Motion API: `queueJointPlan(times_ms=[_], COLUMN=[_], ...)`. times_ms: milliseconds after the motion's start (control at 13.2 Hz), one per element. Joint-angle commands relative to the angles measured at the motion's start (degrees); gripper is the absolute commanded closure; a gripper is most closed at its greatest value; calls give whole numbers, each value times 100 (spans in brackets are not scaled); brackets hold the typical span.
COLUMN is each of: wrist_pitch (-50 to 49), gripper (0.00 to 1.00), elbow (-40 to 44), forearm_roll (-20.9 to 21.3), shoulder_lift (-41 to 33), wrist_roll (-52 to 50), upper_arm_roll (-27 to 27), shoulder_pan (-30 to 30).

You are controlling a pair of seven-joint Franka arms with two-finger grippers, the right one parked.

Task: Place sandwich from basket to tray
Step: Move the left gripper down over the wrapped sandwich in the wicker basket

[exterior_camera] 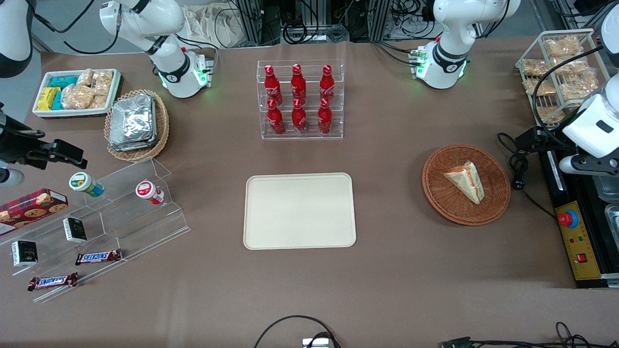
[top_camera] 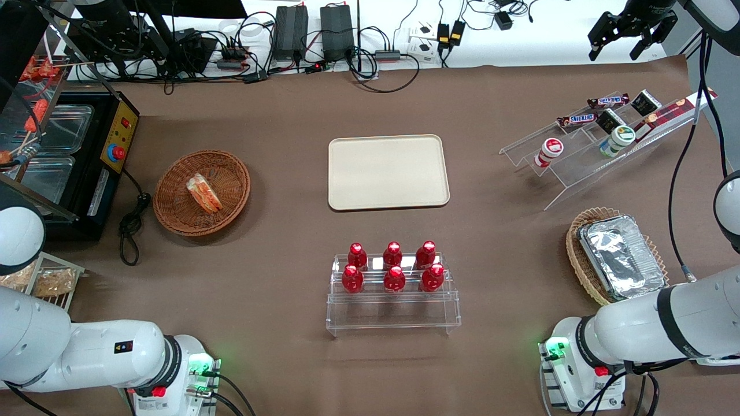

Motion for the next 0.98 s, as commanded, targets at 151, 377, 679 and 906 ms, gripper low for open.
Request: queueJointPlan(times_ms=[151, 377, 679, 906], wrist_pitch=[-14, 21, 897, 1916], gripper=[0, 0, 0, 0], elbow=[60, -62, -1281, -2590], forearm_roll=[-37, -222, -169, -178], shoulder_lift=[50, 120, -256, -678], wrist_roll=[-344, -616, -1151, -1530], upper_arm_roll=[-28, -20, -20, -29], shoulder_pan=[-6, 12, -6, -14])
